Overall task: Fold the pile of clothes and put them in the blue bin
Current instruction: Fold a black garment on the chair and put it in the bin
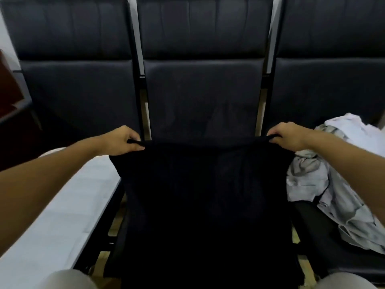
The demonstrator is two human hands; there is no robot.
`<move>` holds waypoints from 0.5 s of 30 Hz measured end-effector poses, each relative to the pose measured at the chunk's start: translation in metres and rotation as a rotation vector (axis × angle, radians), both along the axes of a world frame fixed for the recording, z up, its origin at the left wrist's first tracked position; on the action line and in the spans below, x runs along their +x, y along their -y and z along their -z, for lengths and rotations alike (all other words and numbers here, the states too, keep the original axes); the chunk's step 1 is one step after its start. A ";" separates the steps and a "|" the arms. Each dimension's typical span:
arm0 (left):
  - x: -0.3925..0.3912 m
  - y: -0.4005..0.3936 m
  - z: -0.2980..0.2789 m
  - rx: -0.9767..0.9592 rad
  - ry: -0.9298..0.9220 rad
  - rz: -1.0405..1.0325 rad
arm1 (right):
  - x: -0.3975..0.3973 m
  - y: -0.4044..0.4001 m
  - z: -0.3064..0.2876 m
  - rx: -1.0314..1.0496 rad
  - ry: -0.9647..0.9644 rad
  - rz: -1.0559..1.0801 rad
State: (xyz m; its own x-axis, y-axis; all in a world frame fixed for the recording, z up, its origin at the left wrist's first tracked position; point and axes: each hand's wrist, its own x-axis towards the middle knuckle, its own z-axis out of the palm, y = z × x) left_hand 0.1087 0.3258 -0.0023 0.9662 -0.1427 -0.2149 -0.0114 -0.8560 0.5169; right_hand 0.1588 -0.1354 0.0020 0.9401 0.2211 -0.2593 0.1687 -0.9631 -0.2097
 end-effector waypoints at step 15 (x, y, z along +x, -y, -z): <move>0.035 -0.004 0.056 -0.314 0.298 -0.099 | 0.055 -0.011 0.043 -0.273 0.371 -0.064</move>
State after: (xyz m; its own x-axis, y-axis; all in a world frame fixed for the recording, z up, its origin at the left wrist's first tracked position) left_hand 0.1439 0.3294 -0.0587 0.9916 -0.0606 0.1140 -0.1254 -0.6622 0.7388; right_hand 0.2143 -0.1241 -0.0410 0.9670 0.2524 0.0354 0.2455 -0.9599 0.1356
